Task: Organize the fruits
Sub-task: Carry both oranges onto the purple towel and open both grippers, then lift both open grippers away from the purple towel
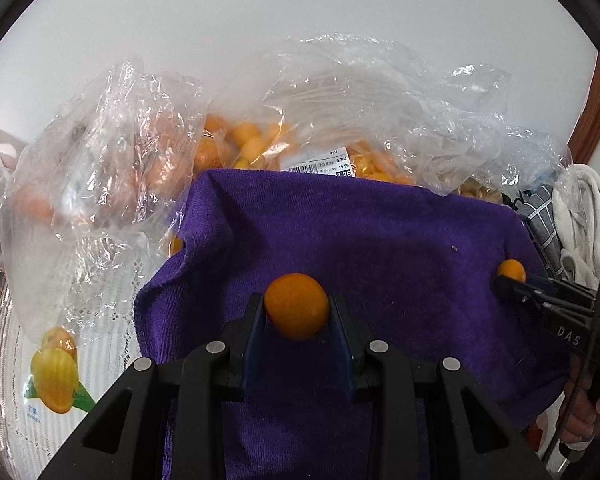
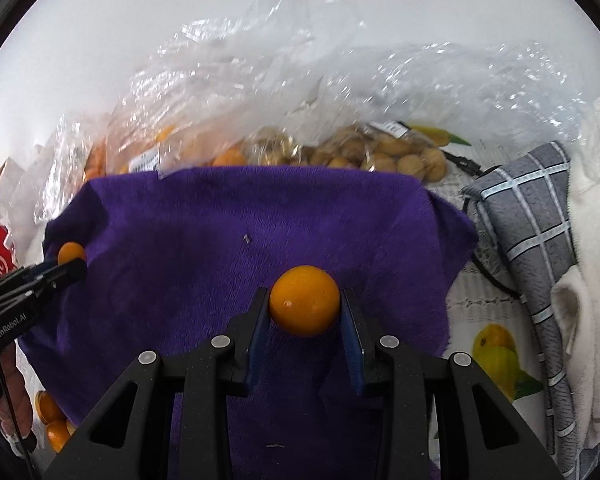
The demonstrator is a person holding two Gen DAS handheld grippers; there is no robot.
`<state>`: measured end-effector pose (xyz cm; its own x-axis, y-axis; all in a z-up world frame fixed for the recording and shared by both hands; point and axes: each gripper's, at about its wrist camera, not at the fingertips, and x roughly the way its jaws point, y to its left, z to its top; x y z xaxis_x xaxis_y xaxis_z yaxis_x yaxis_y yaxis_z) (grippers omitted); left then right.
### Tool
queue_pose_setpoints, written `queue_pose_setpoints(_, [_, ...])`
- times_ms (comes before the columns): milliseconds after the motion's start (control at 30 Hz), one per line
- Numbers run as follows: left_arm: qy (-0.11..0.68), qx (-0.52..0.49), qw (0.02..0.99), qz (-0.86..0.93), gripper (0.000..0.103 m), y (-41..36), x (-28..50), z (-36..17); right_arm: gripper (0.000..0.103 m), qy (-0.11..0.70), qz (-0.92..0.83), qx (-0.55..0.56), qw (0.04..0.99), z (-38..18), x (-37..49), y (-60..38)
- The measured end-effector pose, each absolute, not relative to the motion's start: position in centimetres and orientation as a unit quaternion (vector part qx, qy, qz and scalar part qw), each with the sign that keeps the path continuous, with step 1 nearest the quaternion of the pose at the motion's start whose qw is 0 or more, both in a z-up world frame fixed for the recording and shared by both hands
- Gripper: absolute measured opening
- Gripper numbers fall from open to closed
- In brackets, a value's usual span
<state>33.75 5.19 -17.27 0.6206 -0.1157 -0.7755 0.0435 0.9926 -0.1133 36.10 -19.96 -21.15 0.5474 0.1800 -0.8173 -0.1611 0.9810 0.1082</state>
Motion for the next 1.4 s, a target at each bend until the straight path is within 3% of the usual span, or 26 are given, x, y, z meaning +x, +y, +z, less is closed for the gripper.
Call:
queue_pose_setpoints(500, [0.456, -0.026, 0.889, -0.039, 0.03, 4.3, 34.5, -18.5, 0.035, 0.469, 0.089, -0.004, 0.878, -21.4, 36.2, -19.9])
queue_pose_setpoints(800, [0.457, -0.024, 0.888, -0.042, 0.03, 3.9, 34.6, -18.7, 0.06, 0.445, 0.092, -0.01, 0.891, -20.0, 35.4, -19.4])
queue_pose_setpoints(1400, [0.408, -0.024, 0.912, -0.041, 0.036, 3.8, 32.4, -13.9, 0.061, 0.402, 0.066, -0.001, 0.913, -15.5, 33.3, -19.4])
